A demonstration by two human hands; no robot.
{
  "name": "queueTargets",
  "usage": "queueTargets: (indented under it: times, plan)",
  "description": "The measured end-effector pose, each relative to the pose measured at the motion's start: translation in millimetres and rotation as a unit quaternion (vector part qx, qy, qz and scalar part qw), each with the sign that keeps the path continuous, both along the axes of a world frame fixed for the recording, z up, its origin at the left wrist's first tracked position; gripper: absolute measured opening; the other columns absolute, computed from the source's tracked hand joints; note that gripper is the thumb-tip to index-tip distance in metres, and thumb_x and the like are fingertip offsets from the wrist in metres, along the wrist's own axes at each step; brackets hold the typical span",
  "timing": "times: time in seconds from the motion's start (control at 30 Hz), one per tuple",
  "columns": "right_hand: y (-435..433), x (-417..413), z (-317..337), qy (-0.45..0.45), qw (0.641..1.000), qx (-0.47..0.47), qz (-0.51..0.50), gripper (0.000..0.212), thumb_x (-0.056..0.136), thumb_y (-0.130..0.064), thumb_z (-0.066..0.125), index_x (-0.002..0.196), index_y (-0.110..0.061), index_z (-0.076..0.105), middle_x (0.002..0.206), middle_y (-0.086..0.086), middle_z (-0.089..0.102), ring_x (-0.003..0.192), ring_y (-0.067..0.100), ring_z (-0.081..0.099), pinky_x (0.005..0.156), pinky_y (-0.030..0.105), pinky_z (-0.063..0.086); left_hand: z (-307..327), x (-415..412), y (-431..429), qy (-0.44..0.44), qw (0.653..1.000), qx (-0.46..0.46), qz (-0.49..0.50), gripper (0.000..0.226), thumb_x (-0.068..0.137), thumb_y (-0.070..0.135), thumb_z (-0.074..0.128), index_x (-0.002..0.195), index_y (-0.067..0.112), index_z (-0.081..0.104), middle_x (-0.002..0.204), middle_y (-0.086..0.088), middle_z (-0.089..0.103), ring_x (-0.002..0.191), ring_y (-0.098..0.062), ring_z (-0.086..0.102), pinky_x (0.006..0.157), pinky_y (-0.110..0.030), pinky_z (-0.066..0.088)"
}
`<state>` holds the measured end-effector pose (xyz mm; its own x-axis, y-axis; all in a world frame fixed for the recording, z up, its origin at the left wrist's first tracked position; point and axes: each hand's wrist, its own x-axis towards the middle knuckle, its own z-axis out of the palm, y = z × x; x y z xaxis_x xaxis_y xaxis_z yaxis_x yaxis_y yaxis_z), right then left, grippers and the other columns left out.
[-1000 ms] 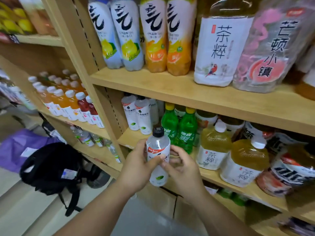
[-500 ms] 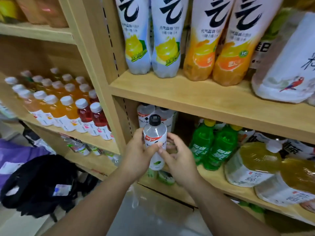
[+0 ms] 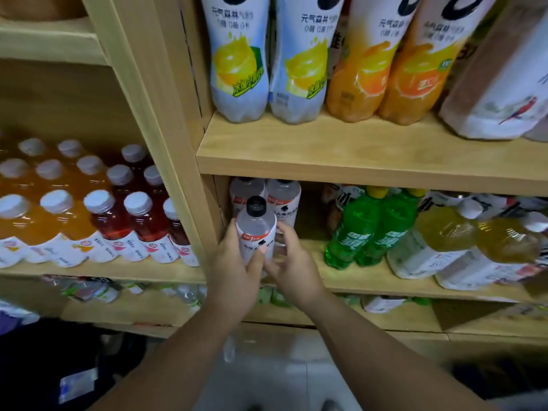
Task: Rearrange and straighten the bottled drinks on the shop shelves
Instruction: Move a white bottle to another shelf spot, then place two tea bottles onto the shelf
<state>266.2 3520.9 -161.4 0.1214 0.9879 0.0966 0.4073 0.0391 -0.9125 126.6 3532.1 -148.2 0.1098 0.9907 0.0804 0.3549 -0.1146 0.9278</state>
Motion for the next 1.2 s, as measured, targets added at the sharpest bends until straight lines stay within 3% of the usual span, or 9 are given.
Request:
queueTargets:
  times: [0.2,0.33,0.43,0.53,0.63,0.73,0.9,1.03,1.2]
  plan:
    - [14.9,-21.6,-10.6,0.012,1.0,0.007,-0.028,0.061,0.082,-0.017,0.084,0.132,-0.029,0.052,0.116,-0.026,0.061,0.105,-0.021,0.055,0.081,0.003,0.043,-14.0,-16.5,-30.7,0.08,0.995,-0.045,-0.025,0.071,0.099,0.046,0.041,0.161,0.04,0.009,0.165,0.007,0.031,0.151,-0.011,0.03,0.119,-0.046,0.036]
    - [18.9,-33.8,-17.2,0.025,0.998,0.023,-0.048,0.061,0.079,-0.018,0.086,0.128,-0.027,0.052,0.114,-0.021,0.063,0.104,-0.012,0.058,0.081,0.009,0.047,-13.1,-20.4,-31.5,0.049,0.995,-0.078,-0.03,0.077,0.093,0.052,0.039,0.16,0.042,0.002,0.168,0.008,0.022,0.154,-0.007,0.021,0.123,-0.045,0.03]
    - [18.4,-34.2,-19.4,0.028,0.998,0.026,-0.05,0.062,0.079,-0.016,0.086,0.13,-0.026,0.052,0.113,-0.023,0.062,0.105,-0.012,0.058,0.083,0.01,0.048,-10.5,-20.5,-31.1,0.045,0.995,-0.082,-0.027,0.081,0.09,0.056,0.038,0.161,0.038,0.004,0.168,0.007,0.021,0.154,-0.008,0.02,0.124,-0.045,0.028]
    - [13.1,-29.9,-17.6,0.023,0.999,0.017,-0.038,0.066,0.081,-0.017,0.085,0.135,-0.028,0.049,0.121,-0.014,0.063,0.108,-0.003,0.06,0.091,0.026,0.055,-6.9,-16.4,-37.7,0.052,0.998,-0.045,-0.007,0.075,0.094,0.052,0.042,0.161,0.031,0.017,0.166,0.005,0.026,0.152,-0.011,0.027,0.121,-0.046,0.032]
    - [-5.1,-13.0,-16.2,-0.002,0.999,-0.003,-0.051,0.068,0.085,-0.02,0.082,0.141,-0.028,0.046,0.125,-0.007,0.059,0.11,0.006,0.059,0.092,0.034,0.056,-3.6,-3.4,-49.7,0.028,0.998,0.012,0.05,0.055,0.098,0.037,0.051,0.151,0.026,0.039,0.148,0.003,0.041,0.132,-0.01,0.047,0.106,-0.041,0.047]
    - [-35.6,23.9,-14.0,-0.006,0.996,-0.004,-0.084,0.053,0.088,-0.025,0.078,0.136,-0.028,0.054,0.125,-0.007,0.057,0.106,0.006,0.061,0.086,0.04,0.059,1.5,23.9,-59.4,0.009,0.998,0.047,0.037,0.054,0.089,0.044,0.054,0.139,0.026,0.048,0.134,0.001,0.047,0.117,-0.006,0.053,0.095,-0.041,0.052]
    - [-88.6,110.1,-0.2,-0.041,0.983,0.011,-0.18,0.029,0.091,-0.025,0.076,0.118,-0.025,0.065,0.114,-0.008,0.062,0.097,0.005,0.065,0.07,0.027,0.059,5.5,94.6,-69.0,-0.001,0.996,0.072,-0.048,0.055,0.084,0.047,0.056,0.134,0.024,0.052,0.126,0.005,0.049,0.113,-0.009,0.056,0.095,-0.041,0.052]
    - [-125.3,177.1,8.1,-0.046,0.967,0.029,-0.249,0.021,0.091,-0.023,0.076,0.109,-0.026,0.067,0.109,-0.005,0.065,0.094,0.009,0.065,0.064,0.018,0.053,11.0,155.8,-79.7,0.006,0.99,0.084,-0.109,0.055,0.085,0.045,0.061,0.137,0.028,0.051,0.132,0.01,0.049,0.118,-0.001,0.054,0.099,-0.035,0.05]
    - [-160.7,262.1,14.1,-0.075,0.948,0.054,-0.303,0.024,0.091,-0.024,0.076,0.112,-0.026,0.067,0.108,-0.012,0.064,0.099,0.006,0.063,0.075,0.032,0.058,23.9,226.6,-85.6,0.034,0.987,0.087,-0.13,0.063,0.087,0.04,0.07,0.144,0.029,0.046,0.139,0.012,0.046,0.125,0.0,0.047,0.106,-0.033,0.045]
